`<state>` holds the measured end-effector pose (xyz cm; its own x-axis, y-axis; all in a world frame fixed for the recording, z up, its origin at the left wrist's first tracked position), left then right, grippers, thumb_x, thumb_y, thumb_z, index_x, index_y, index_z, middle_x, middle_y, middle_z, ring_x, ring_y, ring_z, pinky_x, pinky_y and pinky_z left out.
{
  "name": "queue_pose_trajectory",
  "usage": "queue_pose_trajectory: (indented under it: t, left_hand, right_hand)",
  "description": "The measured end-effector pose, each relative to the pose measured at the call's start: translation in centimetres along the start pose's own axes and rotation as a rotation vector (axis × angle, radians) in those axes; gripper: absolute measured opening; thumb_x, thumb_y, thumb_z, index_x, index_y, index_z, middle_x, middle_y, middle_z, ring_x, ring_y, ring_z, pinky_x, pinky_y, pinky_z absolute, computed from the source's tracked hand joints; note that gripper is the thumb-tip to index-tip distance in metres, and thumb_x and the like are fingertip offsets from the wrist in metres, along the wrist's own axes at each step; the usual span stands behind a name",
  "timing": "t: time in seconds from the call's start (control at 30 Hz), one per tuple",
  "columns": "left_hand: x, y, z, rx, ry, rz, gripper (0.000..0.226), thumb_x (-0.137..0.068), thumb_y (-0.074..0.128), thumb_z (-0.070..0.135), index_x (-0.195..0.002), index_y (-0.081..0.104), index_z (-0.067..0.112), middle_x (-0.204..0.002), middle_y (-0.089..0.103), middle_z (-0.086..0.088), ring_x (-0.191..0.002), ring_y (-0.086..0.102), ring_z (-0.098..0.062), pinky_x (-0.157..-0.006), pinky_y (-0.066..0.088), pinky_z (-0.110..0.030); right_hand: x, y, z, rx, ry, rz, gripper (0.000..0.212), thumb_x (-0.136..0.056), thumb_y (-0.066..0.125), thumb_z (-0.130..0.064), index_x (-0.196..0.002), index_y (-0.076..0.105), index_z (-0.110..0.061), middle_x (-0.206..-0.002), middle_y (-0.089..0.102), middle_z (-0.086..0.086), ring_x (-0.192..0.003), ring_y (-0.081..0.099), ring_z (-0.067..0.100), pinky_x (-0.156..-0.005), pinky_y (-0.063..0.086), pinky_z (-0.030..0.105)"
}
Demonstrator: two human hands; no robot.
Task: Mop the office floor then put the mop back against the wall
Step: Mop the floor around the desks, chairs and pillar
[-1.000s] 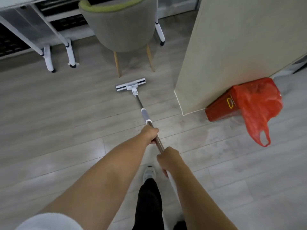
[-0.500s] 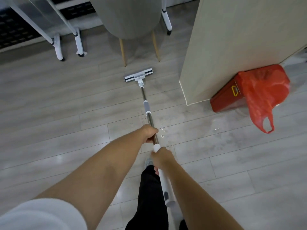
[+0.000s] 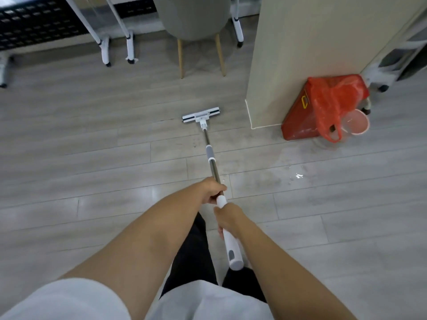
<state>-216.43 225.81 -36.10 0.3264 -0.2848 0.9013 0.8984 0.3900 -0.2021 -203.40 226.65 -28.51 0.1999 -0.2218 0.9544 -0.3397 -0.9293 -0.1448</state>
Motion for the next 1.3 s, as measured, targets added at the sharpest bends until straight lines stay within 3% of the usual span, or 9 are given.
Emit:
queue_pose_trajectory:
  t: [0.2, 0.33, 0.43, 0.53, 0.67, 0.73, 0.93, 1.13, 1.3]
  left_hand:
    - [4.3, 2.5, -3.3, 0.046, -0.009, 0.001, 0.025, -0.097, 0.061, 0.013, -0.119, 0.050, 0.012, -0.095, 0.060, -0.010, -0.081, 0.060, -0.020, -0.067, 0.057, -0.033]
    - [3.4, 1.6, -3.2, 0.091, 0.003, 0.033, 0.034, -0.094, 0.058, 0.011, -0.126, 0.048, 0.017, -0.098, 0.058, -0.009, -0.081, 0.060, -0.021, -0.058, 0.052, -0.032]
    - [1.5, 0.3, -3.0, 0.147, 0.000, 0.032, 0.040, -0.091, 0.058, 0.009, -0.128, 0.048, 0.020, -0.099, 0.060, -0.007, -0.080, 0.061, -0.020, -0.054, 0.052, -0.030]
    - [-1.0, -2.1, -1.8, 0.186, 0.020, 0.037, 0.043, -0.090, 0.060, 0.011, -0.130, 0.050, 0.024, -0.100, 0.061, -0.006, -0.081, 0.061, -0.020, -0.056, 0.052, -0.030]
    - [-4.5, -6.9, 0.7, 0.188, 0.048, 0.053, 0.043, -0.090, 0.060, 0.012, -0.129, 0.050, 0.025, -0.098, 0.061, -0.006, -0.080, 0.061, -0.020, -0.052, 0.050, -0.028]
    - [-6.4, -9.8, 1.9, 0.180, 0.062, 0.069, 0.039, -0.090, 0.060, 0.012, -0.126, 0.051, 0.023, -0.099, 0.062, -0.007, -0.080, 0.061, -0.021, -0.053, 0.050, -0.028]
    - [-9.8, -15.2, 3.4, 0.165, 0.068, 0.094, 0.037, -0.091, 0.060, 0.013, -0.124, 0.049, 0.026, -0.102, 0.059, -0.009, -0.080, 0.057, -0.022, -0.061, 0.051, -0.031]
    - [-9.7, -13.4, -0.6, 0.177, 0.041, 0.062, 0.072, -0.092, 0.058, 0.015, -0.154, 0.029, 0.036, -0.109, 0.062, -0.009, -0.088, 0.061, -0.025, -0.080, 0.058, -0.042]
    - [-6.8, -9.3, -4.9, 0.199, 0.035, 0.042, 0.065, -0.093, 0.059, 0.015, -0.150, 0.034, 0.035, -0.107, 0.061, -0.006, -0.088, 0.062, -0.023, -0.072, 0.058, -0.037]
  right_hand:
    - [2.9, 0.9, 4.0, 0.118, -0.085, 0.046, 0.023, -0.102, 0.047, -0.018, -0.120, 0.053, -0.004, -0.075, 0.066, 0.011, -0.049, 0.059, 0.019, -0.041, 0.044, 0.022]
    - [1.9, 1.2, 2.6, 0.202, -0.118, 0.059, 0.031, -0.092, 0.053, -0.003, -0.123, 0.051, -0.004, -0.090, 0.069, 0.013, -0.055, 0.063, 0.021, -0.051, 0.055, 0.031]
    - [0.2, 1.6, 1.3, 0.195, -0.118, 0.069, 0.037, -0.088, 0.057, -0.002, -0.124, 0.050, -0.006, -0.104, 0.069, 0.018, -0.072, 0.066, 0.028, -0.066, 0.061, 0.038]
    - [-1.9, 2.1, -1.7, 0.163, -0.129, 0.060, 0.033, -0.087, 0.055, -0.005, -0.120, 0.050, -0.009, -0.103, 0.068, 0.019, -0.073, 0.064, 0.028, -0.075, 0.063, 0.045]
    - [-4.6, 3.1, -7.0, 0.101, -0.121, 0.042, 0.028, -0.086, 0.051, -0.001, -0.114, 0.049, -0.006, -0.074, 0.064, 0.016, -0.053, 0.061, 0.026, -0.055, 0.059, 0.039]
    - [-5.9, 3.9, -10.1, 0.081, -0.120, 0.031, 0.027, -0.088, 0.050, 0.000, -0.114, 0.049, -0.005, -0.070, 0.062, 0.016, -0.048, 0.058, 0.024, -0.048, 0.053, 0.033]
    - [-9.0, 6.8, -15.7, 0.118, -0.076, -0.018, 0.023, -0.092, 0.051, -0.002, -0.114, 0.046, -0.005, -0.069, 0.063, 0.015, -0.048, 0.059, 0.023, -0.047, 0.054, 0.031]
    - [-9.0, 8.8, -12.2, 0.210, -0.025, -0.034, 0.030, -0.095, 0.047, -0.002, -0.124, 0.046, -0.007, -0.067, 0.060, 0.011, -0.043, 0.055, 0.019, -0.036, 0.045, 0.021]
    - [-7.2, 9.2, -6.4, 0.330, -0.031, -0.010, 0.024, -0.094, 0.045, -0.001, -0.119, 0.046, -0.004, -0.069, 0.061, 0.010, -0.034, 0.054, 0.014, -0.031, 0.036, 0.013]
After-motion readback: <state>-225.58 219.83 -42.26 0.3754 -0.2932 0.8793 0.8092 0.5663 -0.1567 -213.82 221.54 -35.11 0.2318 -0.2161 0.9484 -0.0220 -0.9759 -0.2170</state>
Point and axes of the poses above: each hand's wrist, its own x-axis away from the middle knuckle, its own y-axis out of the palm, z = x × y, the point moved 8 cm from there along -x, towards the middle knuckle
